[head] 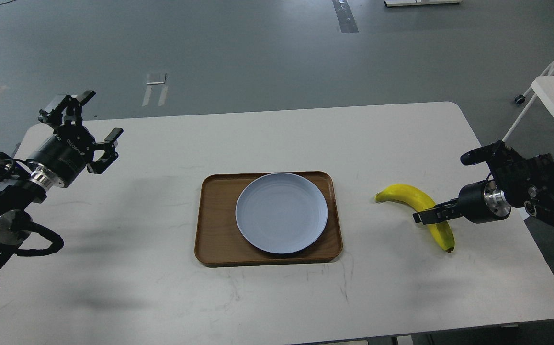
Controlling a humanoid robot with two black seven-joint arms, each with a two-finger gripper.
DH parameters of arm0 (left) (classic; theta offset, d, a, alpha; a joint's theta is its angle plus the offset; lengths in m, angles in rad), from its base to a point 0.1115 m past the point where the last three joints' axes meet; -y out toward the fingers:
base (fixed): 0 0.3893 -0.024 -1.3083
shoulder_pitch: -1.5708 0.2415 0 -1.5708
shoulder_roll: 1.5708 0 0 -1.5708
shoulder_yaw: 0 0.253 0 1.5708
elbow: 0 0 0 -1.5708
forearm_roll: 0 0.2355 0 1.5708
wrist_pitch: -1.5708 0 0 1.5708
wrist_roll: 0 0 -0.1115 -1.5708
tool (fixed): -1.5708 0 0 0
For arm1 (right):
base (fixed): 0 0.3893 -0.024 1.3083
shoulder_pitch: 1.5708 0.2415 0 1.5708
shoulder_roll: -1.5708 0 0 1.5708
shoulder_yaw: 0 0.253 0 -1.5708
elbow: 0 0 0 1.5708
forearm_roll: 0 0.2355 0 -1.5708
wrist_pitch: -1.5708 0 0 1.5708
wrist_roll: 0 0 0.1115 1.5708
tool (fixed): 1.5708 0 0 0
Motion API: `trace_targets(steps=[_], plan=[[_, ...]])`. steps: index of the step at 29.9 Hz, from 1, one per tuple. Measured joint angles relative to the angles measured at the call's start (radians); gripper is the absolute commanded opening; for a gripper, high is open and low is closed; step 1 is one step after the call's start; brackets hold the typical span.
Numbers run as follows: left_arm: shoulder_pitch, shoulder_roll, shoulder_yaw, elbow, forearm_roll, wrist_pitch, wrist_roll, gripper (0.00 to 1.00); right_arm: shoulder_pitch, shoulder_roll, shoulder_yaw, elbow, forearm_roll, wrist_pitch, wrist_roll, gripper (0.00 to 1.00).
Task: Place banana on plate with both arms
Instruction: 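Reach the right gripper to the yellow banana and grasp it, then lift the banana with the right gripper and lower it onto the plate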
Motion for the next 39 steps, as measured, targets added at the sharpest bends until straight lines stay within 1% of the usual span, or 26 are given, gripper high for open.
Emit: trace_targets(steps=[2, 6, 13, 18, 22, 26, 29, 31, 33, 34, 35, 36, 37, 39], plan=[[0.0, 0.0, 0.0, 0.0, 0.0, 0.0, 0.0, 0.98, 0.003, 0.0, -0.006, 0.001, 0.0, -0.002, 0.0, 0.0], [0.0, 0.0, 0.0, 0.0, 0.0, 0.0, 0.0, 0.98, 0.024, 0.0, -0.023, 0.007, 0.0, -0.003, 0.0, 0.0], [0.0, 0.003, 0.0, -0.001, 0.0, 0.0, 0.0, 0.98, 0.149, 0.009, -0.027, 0.067, 0.014, 0.003, 0.0, 0.01], [-0.003, 0.003, -0.003, -0.003, -0.001, 0.0, 0.0, 0.98, 0.245, 0.089, -0.053, 0.095, 0.043, 0.025, 0.0, 0.01], [-0.005, 0.003, -0.003, -0.005, -0.002, 0.0, 0.0, 0.98, 0.319, 0.219, -0.137, 0.078, 0.107, 0.046, 0.0, 0.01], [-0.004, 0.006, -0.003, -0.007, -0.002, 0.0, 0.0, 0.98, 0.341, 0.334, -0.19, 0.029, 0.159, 0.05, 0.0, 0.03], [-0.003, 0.012, -0.003, -0.009, -0.002, 0.0, 0.0, 0.98, 0.343, 0.403, -0.213, -0.001, 0.182, 0.051, 0.0, 0.05], [-0.003, 0.013, -0.003, -0.01, -0.002, 0.0, 0.0, 0.98, 0.343, 0.434, -0.229, -0.014, 0.203, 0.052, 0.0, 0.06], [-0.003, 0.013, -0.003, -0.011, -0.002, 0.0, 0.0, 0.98, 0.342, 0.46, -0.245, -0.027, 0.226, 0.053, 0.0, 0.08], [-0.003, 0.013, -0.003, -0.011, -0.002, 0.0, 0.0, 0.98, 0.34, 0.468, -0.249, -0.033, 0.233, 0.053, 0.0, 0.1], [-0.003, 0.013, -0.003, -0.011, -0.002, 0.0, 0.0, 0.98, 0.337, 0.478, -0.252, -0.038, 0.238, 0.053, 0.0, 0.17], [-0.003, 0.013, -0.003, -0.011, -0.002, 0.0, 0.0, 0.98, 0.335, 0.486, -0.254, -0.044, 0.241, 0.053, 0.0, 0.21], [-0.003, 0.013, -0.003, -0.011, -0.002, 0.0, 0.0, 0.98, 0.333, 0.494, -0.255, -0.052, 0.243, 0.053, 0.0, 0.22], [-0.003, 0.013, -0.003, -0.011, -0.002, 0.0, 0.0, 0.98, 0.326, 0.514, -0.255, -0.072, 0.248, 0.051, 0.0, 0.26]])
